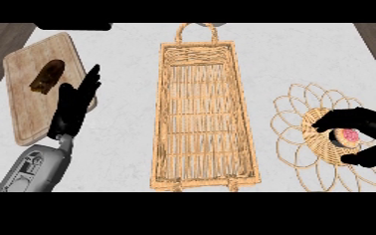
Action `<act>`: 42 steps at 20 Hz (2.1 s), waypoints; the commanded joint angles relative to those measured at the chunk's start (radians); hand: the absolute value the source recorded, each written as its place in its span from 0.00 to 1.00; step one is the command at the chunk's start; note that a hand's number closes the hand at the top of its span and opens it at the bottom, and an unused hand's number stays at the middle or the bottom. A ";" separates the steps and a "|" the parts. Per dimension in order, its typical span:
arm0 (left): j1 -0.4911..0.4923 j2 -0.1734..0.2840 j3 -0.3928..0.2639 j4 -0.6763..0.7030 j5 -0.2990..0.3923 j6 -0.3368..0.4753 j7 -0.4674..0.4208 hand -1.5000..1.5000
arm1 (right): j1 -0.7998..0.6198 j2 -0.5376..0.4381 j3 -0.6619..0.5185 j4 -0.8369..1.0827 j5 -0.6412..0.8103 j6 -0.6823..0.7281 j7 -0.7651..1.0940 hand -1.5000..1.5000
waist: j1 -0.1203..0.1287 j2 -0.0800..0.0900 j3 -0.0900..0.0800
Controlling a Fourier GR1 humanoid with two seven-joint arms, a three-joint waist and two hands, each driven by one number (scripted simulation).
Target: Pick the cupcake from the placemat and place it in the basket
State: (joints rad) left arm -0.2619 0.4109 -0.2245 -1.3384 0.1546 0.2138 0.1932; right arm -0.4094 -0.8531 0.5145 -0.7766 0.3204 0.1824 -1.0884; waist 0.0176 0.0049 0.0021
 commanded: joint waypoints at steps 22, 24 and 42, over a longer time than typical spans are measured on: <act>0.000 -0.012 -0.012 0.007 -0.017 -0.039 0.006 0.50 | -0.239 0.563 0.081 -0.085 0.250 -0.279 1.050 1.00 | 0.066 -0.037 -0.021; -0.008 -0.017 -0.018 0.009 -0.024 -0.036 0.001 0.50 | -0.257 0.687 0.069 -0.097 0.232 -0.306 1.171 1.00 | 0.057 -0.034 -0.017; -0.067 -0.016 0.004 0.076 -0.017 -0.075 0.017 0.50 | -0.885 0.852 0.088 -0.329 0.273 -0.664 2.189 1.00 | 0.083 -0.033 -0.013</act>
State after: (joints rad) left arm -0.2908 0.4225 -0.2005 -1.2524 0.1281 0.1642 0.2114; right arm -1.1399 -0.0205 0.5844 -1.0966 0.5750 -0.4359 0.8780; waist 0.1008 -0.0343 -0.0107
